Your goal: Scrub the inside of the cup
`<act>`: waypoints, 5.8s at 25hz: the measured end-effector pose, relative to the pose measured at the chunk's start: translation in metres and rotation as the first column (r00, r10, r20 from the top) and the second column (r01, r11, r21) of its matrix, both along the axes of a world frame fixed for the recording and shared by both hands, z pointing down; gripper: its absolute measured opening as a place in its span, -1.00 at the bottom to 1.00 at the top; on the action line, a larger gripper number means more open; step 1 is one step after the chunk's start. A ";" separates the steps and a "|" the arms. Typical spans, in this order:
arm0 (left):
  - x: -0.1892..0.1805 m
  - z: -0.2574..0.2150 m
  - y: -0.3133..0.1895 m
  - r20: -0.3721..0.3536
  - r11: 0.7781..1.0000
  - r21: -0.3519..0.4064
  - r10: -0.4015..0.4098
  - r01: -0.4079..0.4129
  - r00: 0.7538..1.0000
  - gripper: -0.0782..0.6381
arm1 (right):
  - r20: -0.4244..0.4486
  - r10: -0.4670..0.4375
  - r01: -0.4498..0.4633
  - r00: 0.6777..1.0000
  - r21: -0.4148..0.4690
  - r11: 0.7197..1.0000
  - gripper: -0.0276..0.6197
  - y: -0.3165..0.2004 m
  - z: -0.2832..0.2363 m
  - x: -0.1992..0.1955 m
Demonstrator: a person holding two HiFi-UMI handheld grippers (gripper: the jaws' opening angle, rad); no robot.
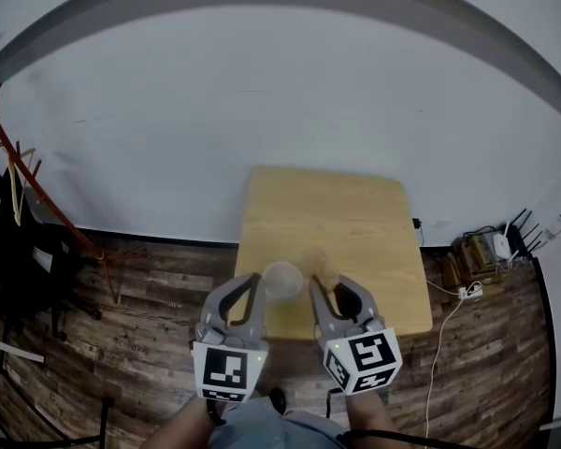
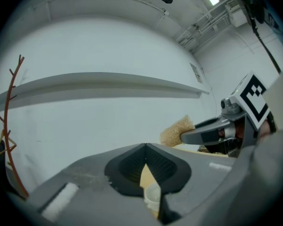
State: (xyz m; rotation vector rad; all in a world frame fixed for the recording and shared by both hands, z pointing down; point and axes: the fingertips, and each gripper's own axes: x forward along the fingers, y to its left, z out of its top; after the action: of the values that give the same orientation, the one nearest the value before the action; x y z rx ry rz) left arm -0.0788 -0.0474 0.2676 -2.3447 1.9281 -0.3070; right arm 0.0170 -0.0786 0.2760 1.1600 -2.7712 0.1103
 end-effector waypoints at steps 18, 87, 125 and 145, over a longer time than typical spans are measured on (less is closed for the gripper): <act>-0.043 0.097 -0.068 -0.164 0.977 -0.168 0.107 -0.135 0.981 -0.72 | -0.095 0.008 -0.026 0.995 -0.185 0.982 -0.68 -0.046 0.075 -0.037; 0.012 0.229 -0.078 0.092 0.380 -0.679 0.893 -0.629 0.440 -0.53 | -0.254 -0.335 0.175 0.907 -0.497 0.850 -0.69 -0.051 0.189 -0.029; 0.026 0.216 -0.089 0.098 0.467 -0.659 0.830 -0.590 0.549 -0.54 | -0.126 -0.400 0.227 0.908 -0.655 0.721 -0.70 -0.059 0.206 -0.032; 0.039 0.204 -0.090 0.132 0.498 -0.644 0.820 -0.581 0.557 -0.54 | -0.304 -0.348 0.097 0.887 -0.615 0.782 -0.69 -0.058 0.208 0.000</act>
State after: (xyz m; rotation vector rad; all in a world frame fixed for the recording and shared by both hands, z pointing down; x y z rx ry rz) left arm -0.0400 -0.1370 0.4719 -2.8129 0.5337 -1.2717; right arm 0.0174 -0.1366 0.4840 0.5903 -2.2258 0.5864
